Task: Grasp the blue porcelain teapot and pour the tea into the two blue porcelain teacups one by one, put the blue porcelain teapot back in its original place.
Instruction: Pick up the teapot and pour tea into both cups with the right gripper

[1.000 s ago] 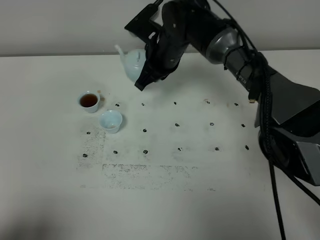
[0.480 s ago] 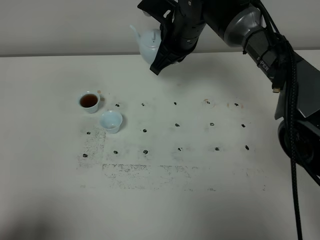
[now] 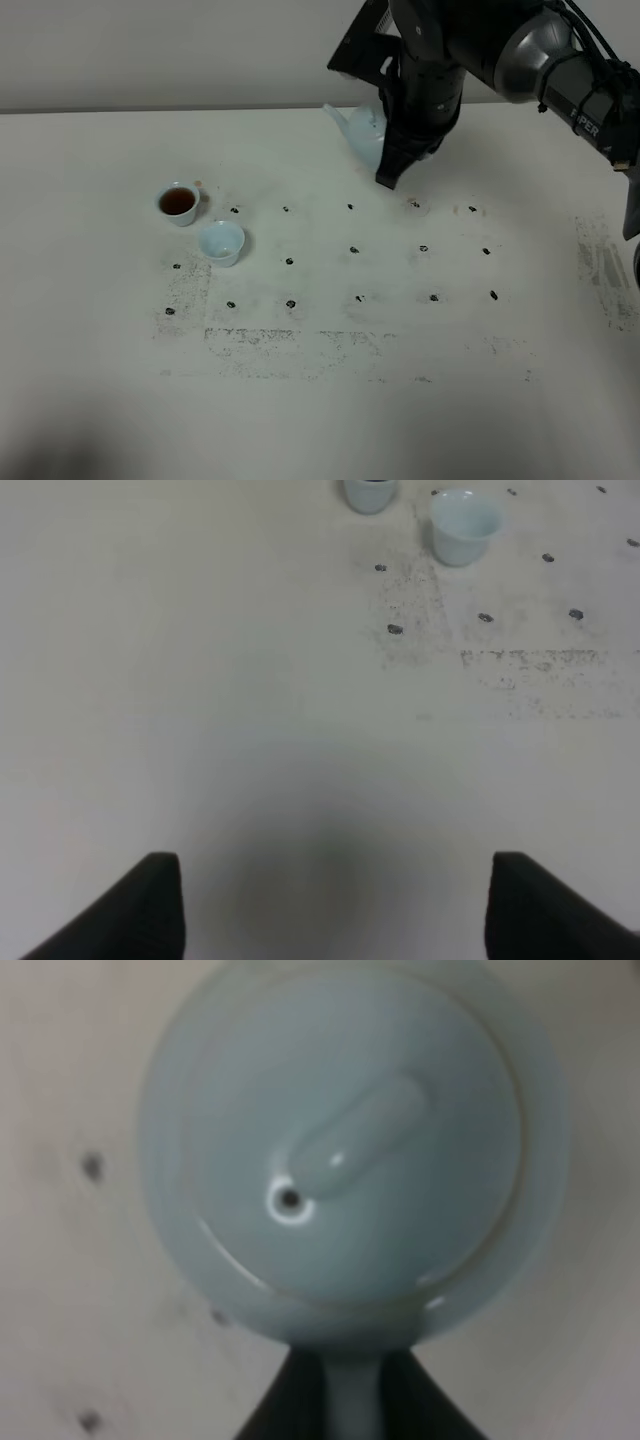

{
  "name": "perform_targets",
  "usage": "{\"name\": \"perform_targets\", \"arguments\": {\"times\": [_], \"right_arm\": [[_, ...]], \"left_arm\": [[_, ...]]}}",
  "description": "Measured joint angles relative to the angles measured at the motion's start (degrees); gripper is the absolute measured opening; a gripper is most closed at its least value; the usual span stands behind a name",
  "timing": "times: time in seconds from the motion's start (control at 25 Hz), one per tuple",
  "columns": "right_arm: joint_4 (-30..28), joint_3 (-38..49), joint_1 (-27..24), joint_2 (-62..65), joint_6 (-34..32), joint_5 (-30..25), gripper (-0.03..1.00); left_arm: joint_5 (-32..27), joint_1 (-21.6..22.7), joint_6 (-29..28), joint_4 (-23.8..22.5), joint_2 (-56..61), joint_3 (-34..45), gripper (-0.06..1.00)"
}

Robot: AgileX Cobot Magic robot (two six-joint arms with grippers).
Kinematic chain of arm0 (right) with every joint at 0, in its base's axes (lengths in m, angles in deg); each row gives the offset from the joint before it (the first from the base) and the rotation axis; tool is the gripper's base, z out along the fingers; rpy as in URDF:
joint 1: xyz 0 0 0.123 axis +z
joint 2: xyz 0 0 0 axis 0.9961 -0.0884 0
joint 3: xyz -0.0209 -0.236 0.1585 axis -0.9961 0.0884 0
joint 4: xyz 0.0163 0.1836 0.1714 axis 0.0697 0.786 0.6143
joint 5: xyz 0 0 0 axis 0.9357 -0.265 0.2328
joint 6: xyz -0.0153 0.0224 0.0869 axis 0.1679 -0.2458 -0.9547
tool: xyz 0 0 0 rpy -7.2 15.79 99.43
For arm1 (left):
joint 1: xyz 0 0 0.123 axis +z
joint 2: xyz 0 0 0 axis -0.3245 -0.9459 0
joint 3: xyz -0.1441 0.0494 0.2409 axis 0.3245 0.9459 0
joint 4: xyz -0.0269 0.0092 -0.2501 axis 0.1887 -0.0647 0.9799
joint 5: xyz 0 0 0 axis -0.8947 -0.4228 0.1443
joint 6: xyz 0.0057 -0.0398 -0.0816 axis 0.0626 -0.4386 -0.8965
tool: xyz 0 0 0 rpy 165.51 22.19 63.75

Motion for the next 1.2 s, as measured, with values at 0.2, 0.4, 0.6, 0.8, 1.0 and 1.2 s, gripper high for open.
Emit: {"name": "perform_targets", "arguments": {"times": [0.2,0.4,0.6,0.8,1.0,1.2], "right_arm": [[-1.24,8.58,-0.05,0.07,9.79,6.63,0.05],[-1.31,14.47,0.00,0.07,15.93,17.07,0.05],[-2.12,15.92,1.78,0.07,17.59,23.13,0.05],[-2.88,15.92,4.65,0.07,22.04,26.69,0.05],[-4.27,15.96,7.35,0.07,27.70,29.36,0.05],[-7.31,16.03,8.55,0.07,30.93,32.33,0.05]], "left_arm": [[0.00,0.00,0.00,0.00,0.00,0.00,0.61],[0.00,0.00,0.00,0.00,0.00,0.00,0.61],[0.00,0.00,0.00,0.00,0.00,0.00,0.61],[0.00,0.00,0.00,0.00,0.00,0.00,0.61],[0.00,0.00,0.00,0.00,0.00,0.00,0.61],[-0.04,0.00,0.00,0.00,0.00,0.00,0.61]]}}
